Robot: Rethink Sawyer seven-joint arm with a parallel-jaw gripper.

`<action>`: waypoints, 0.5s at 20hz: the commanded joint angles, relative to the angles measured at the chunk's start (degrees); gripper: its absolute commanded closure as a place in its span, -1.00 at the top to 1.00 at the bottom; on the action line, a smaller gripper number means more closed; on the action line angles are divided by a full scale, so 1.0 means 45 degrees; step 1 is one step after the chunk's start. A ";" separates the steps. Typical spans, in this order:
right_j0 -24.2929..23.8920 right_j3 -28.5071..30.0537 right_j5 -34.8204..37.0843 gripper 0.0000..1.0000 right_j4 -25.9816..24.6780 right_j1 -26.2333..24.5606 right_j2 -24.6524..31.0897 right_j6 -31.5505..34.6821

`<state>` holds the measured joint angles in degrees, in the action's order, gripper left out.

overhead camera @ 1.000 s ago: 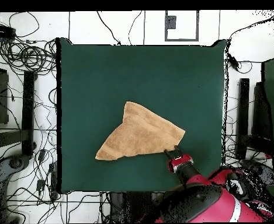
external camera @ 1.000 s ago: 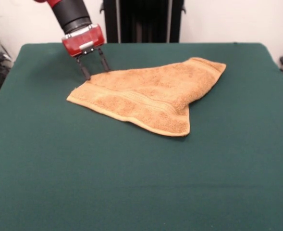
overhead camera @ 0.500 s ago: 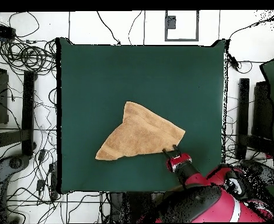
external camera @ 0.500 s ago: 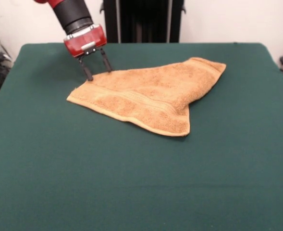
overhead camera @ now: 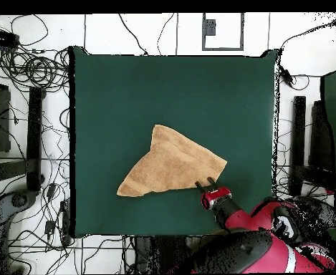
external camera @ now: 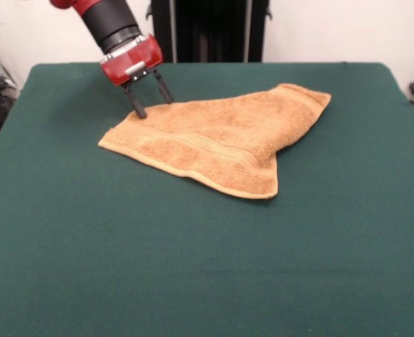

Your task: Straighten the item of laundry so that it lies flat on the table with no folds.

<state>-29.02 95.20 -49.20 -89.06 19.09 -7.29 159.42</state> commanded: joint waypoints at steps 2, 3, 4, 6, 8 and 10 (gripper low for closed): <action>0.0714 0.0182 -0.0581 1.00 -0.0571 -0.0153 0.1844 0.3952; 0.0726 0.0169 -0.0606 1.00 -0.0608 -0.0147 0.1849 0.3965; 0.0738 0.0156 -0.0631 1.00 -0.0645 -0.0141 0.1855 0.3978; 0.0718 0.0051 -0.0620 1.00 -0.0664 -0.0233 0.1854 0.3959; 0.0766 -0.0143 -0.0409 1.00 -0.0739 -0.0354 0.1764 0.4052; 0.0890 -0.0328 0.0058 1.00 -0.0764 -0.0376 0.1504 0.4018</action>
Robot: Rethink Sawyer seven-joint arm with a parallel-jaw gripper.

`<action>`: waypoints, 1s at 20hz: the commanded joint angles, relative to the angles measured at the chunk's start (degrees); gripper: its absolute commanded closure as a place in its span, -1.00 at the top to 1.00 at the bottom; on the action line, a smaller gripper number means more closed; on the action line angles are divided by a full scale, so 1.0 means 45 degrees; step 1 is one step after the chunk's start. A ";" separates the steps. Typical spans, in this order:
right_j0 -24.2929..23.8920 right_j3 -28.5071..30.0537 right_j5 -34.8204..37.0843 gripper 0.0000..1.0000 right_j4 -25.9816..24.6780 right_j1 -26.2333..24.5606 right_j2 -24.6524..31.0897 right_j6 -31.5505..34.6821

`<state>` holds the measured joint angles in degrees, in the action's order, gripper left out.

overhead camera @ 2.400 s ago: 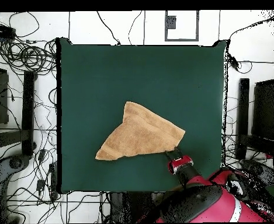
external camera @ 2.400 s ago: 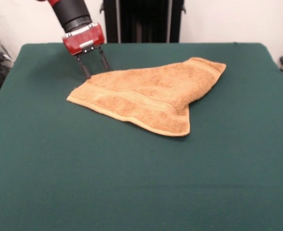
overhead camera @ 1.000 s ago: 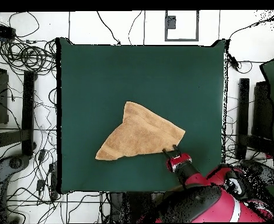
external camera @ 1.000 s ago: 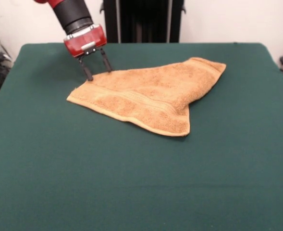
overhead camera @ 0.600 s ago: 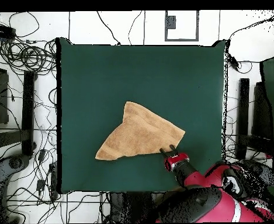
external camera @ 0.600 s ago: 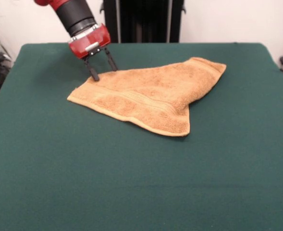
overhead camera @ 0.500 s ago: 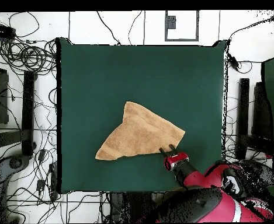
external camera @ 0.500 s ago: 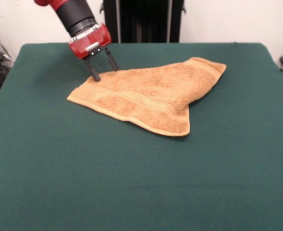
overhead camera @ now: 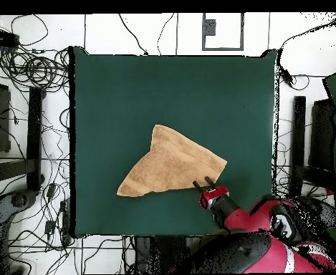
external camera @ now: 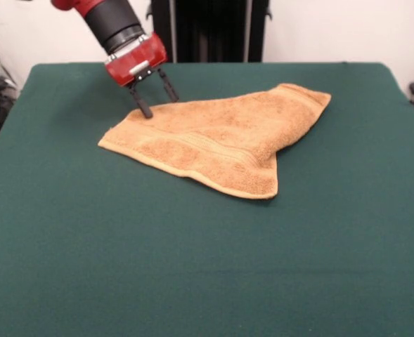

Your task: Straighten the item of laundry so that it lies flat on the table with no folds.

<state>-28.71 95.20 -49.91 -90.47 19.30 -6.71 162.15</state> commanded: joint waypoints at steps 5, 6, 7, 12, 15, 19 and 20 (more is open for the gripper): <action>0.1145 -0.0572 0.1887 1.00 -0.0240 -0.0373 0.0252 0.3147; 0.1147 -0.0579 0.2022 1.00 -0.0183 -0.0446 0.0120 0.3054; 0.1292 -0.0537 0.2252 1.00 -0.0307 -0.0598 -0.0081 0.3388; 0.1986 0.0134 0.1923 1.00 -0.0957 -0.0605 -0.0282 0.5388; 0.2192 0.0618 0.1294 1.00 -0.1312 -0.0698 -0.0106 0.7396; 0.2482 0.0781 0.0734 1.00 -0.1687 -0.0913 -0.0196 0.8519; 0.2370 0.0789 0.0829 1.00 -0.1489 -0.0985 -0.0173 0.8180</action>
<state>-20.88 95.36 -47.99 -94.71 19.10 -10.88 171.99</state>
